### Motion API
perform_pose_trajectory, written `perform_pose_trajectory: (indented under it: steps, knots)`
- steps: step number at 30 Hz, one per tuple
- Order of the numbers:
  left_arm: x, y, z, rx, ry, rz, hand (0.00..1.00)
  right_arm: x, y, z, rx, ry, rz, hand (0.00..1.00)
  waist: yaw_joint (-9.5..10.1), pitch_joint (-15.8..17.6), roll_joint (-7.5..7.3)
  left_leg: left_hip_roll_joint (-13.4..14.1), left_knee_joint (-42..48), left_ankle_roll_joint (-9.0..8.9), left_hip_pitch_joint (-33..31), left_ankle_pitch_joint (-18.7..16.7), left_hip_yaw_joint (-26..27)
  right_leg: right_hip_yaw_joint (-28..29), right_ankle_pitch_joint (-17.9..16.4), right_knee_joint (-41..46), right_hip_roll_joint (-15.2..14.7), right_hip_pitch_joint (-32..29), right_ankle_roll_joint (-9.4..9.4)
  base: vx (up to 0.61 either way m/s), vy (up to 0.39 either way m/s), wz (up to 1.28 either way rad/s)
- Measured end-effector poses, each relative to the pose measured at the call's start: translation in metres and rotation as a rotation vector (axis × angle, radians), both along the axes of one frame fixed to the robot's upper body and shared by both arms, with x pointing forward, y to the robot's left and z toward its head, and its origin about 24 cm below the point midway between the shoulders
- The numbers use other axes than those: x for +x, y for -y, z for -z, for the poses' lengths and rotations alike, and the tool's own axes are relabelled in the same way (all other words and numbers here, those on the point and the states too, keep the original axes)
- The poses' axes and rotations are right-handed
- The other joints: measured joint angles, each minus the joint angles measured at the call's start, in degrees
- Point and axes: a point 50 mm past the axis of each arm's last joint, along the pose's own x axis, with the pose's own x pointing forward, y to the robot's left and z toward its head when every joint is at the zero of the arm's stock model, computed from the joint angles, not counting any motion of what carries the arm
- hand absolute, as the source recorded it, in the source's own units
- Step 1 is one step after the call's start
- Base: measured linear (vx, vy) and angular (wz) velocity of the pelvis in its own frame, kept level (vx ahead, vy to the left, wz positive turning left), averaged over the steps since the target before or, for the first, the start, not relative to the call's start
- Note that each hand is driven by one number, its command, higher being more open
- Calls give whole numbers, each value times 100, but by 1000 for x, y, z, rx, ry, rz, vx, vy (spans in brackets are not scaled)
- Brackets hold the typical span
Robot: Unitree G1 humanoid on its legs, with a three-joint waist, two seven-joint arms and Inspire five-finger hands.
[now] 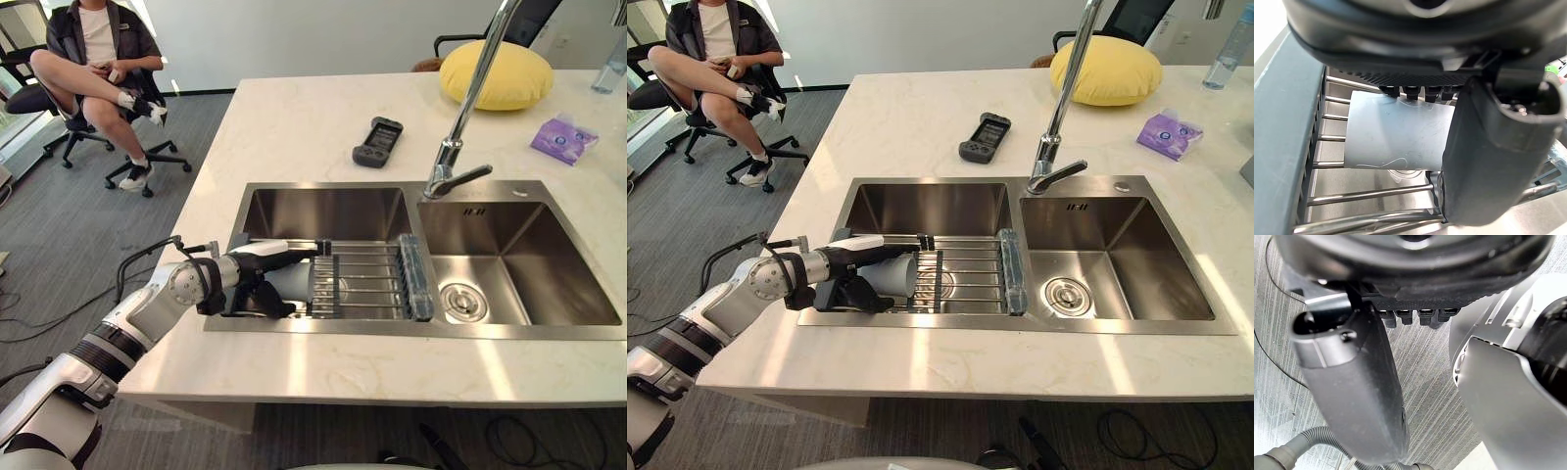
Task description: Walk over to the sink, pick up the cup, carry it to the dishwasher, place the cup inside the dishwasher, then close the dishwasher door
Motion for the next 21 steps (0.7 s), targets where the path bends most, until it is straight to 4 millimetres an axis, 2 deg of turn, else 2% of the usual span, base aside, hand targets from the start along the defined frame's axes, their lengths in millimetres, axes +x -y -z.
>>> perform_pose_trajectory:
  steps: [9, 21]
  knots:
    - [2, -5, 5, 48, 34, -6, 100, -7, 1, 0, 1, -8, 16, 100, -21, 5, 6, 10, -4, -6, 30, -4, 86, 106, 38, -26, 15, -14, 0, -24, -7, -5]
    - [13, -17, 16, 79, -41, -104, 100, -15, -4, 1, 10, -30, 2, 100, -142, 14, -4, 33, -6, -43, 146, -67, 336, 314, 86, -81, 50, -11, -2, -20, -10, -10]
